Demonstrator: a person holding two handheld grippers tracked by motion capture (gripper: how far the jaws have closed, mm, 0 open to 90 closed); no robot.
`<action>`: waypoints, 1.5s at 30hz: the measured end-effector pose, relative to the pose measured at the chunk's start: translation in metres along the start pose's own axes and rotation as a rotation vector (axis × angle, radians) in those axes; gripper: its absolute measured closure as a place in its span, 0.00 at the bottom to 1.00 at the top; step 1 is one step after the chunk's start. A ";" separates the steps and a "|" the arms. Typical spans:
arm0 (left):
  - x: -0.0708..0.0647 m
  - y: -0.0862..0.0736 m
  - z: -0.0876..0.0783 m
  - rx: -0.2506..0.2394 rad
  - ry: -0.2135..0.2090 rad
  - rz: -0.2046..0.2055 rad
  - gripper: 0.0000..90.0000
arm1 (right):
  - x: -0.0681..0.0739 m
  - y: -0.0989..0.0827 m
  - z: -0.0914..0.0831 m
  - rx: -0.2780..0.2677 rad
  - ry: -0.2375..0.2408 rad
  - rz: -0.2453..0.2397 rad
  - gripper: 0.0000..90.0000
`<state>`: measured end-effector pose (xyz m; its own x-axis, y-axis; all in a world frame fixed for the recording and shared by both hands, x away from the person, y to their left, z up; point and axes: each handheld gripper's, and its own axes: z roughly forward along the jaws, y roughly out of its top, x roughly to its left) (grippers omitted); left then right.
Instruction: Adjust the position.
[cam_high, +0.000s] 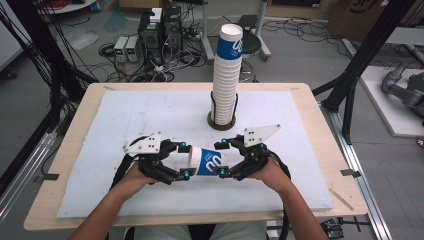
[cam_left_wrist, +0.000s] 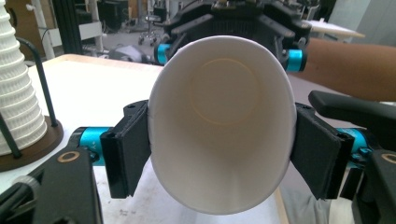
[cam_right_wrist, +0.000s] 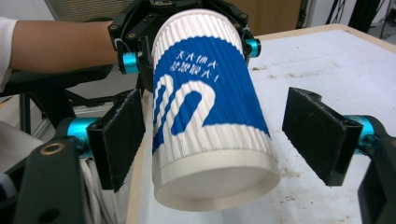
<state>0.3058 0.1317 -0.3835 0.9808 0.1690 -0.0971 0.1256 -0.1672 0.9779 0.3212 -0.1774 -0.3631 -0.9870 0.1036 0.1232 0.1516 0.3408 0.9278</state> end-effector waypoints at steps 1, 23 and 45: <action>0.000 0.001 0.000 0.017 0.007 0.005 0.30 | 0.000 0.001 -0.001 0.000 -0.002 -0.002 0.24; 0.004 0.038 0.011 0.375 0.082 0.079 0.29 | 0.007 0.032 0.033 0.392 -0.125 -0.251 0.23; 0.003 0.036 0.023 0.398 0.059 0.064 0.23 | 0.003 0.026 0.042 0.455 -0.083 -0.192 0.33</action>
<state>0.3163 0.1034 -0.3526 0.9799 0.1990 -0.0160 0.1233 -0.5399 0.8327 0.3241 -0.1285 -0.3531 -0.9945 0.0669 -0.0809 -0.0062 0.7322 0.6811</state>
